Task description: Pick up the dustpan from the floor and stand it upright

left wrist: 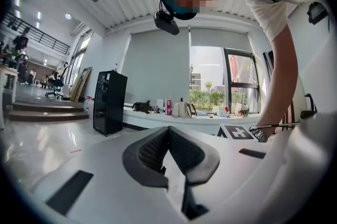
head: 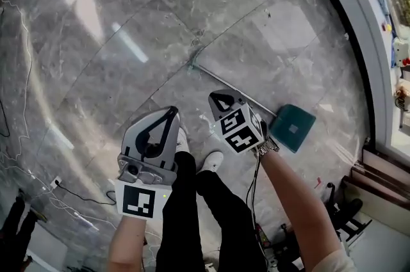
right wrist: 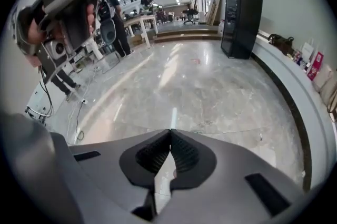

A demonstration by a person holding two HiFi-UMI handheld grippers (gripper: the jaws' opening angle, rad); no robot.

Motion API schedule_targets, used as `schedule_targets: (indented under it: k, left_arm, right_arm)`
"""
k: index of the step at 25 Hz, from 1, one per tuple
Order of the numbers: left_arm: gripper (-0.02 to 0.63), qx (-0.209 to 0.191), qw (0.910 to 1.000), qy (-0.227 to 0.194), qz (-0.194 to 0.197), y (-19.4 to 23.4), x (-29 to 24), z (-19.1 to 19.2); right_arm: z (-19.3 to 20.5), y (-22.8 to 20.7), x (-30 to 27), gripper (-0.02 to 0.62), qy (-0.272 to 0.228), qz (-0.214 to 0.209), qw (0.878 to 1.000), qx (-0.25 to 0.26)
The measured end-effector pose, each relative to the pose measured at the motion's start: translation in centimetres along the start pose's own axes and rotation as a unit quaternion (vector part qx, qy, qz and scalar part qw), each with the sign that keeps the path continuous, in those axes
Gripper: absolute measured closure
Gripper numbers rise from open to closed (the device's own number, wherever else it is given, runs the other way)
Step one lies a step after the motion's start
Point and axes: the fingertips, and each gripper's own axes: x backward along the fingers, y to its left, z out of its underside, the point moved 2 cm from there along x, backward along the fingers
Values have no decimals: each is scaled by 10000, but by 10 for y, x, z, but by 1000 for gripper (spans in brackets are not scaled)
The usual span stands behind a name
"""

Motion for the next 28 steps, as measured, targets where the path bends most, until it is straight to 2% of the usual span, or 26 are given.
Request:
schedule_targets:
  k: [6,10,12,13,14,20,28]
  left_arm:
    - [595,60,9996,269,-21,8,-20,167]
    - [595,69,9996,280,20,20,-41,250]
    - [595,32,9997,225,78,26,-52,283]
    - [595,-12,9998,183,97,29,-58,298]
    - [595,-52,9998,138,108,32,-65,313]
    - [595,-91,9999,-96,110,40,-92,382]
    - [595,-149,9995,-237,160,37,-101,416]
  right_arm:
    - [81,-37,-154,578,378,8,9983,444]
    - [116,-61,-243,574,680,-273,9950,672]
    - [128,-71,-281,559,775,-335,9937,743]
    - [133,-77,-298,530,839,-358,9927,784]
    - [138,-81,-314,491,929,-390,9914,838]
    - [161,-106,-386,489,1349,-414,9819,1263]
    - [170,-117,-408,489,1622,-427,9804,1033]
